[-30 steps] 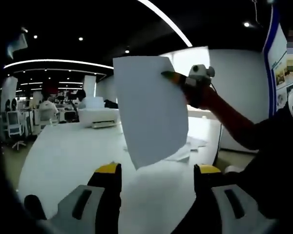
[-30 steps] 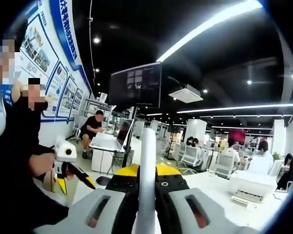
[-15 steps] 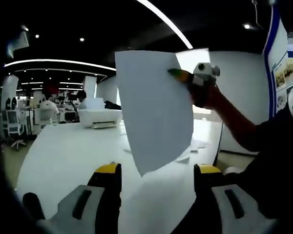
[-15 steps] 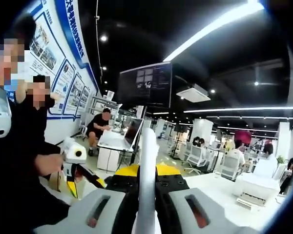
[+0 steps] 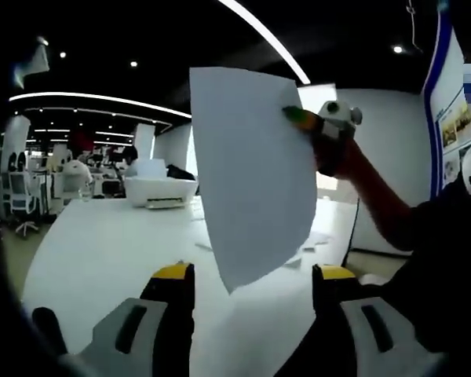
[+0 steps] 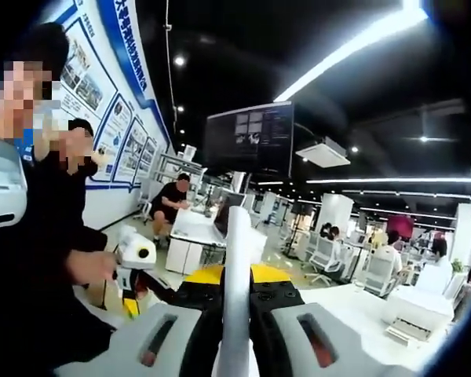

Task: Organize the stack of printing papers by aligning and flattening the scattered papers on the table

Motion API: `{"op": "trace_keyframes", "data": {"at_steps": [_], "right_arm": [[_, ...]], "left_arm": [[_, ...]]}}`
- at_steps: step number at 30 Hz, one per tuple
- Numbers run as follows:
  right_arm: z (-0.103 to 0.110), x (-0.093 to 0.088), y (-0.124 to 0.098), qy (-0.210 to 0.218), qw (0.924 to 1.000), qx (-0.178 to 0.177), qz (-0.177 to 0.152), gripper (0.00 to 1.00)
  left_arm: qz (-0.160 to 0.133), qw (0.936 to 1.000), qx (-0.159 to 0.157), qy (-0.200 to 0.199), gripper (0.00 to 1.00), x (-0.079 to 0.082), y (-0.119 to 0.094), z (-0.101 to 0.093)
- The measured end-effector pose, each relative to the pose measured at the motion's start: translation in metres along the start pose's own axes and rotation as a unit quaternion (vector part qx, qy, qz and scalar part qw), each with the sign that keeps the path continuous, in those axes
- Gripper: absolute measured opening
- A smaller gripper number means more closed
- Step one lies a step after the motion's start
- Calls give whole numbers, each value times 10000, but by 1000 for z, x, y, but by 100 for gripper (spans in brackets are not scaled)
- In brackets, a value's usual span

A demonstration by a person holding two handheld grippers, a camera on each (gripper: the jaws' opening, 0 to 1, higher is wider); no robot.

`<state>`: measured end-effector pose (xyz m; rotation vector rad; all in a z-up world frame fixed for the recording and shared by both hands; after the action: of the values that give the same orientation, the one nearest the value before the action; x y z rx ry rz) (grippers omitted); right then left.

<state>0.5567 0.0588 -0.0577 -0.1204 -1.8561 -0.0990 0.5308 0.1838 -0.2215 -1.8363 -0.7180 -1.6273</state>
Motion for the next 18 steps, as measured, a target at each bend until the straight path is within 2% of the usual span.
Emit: {"op": "trace_keyframes", "data": {"at_steps": [8, 18], "right_arm": [[14, 10, 6, -40, 9997, 248, -75, 6], [28, 6, 17, -62, 9987, 507, 54, 7]], "left_arm": [[-9, 10000, -2, 19, 64, 2, 1, 0], [-137, 9998, -126, 18, 64, 6, 2, -7]]}}
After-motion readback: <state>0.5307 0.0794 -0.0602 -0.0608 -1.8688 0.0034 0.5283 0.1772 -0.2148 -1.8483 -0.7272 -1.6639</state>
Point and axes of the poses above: the point that each gripper's makers call its tool centre point, and the gripper's own axes: y roughly forward along the fingers, z roughly to its left, x roughly out of its top, the point moved 2 cm from there along -y, roughly backward along the fingers, and after that the axes turned 8 degrees about x, right-handed, at the moved point
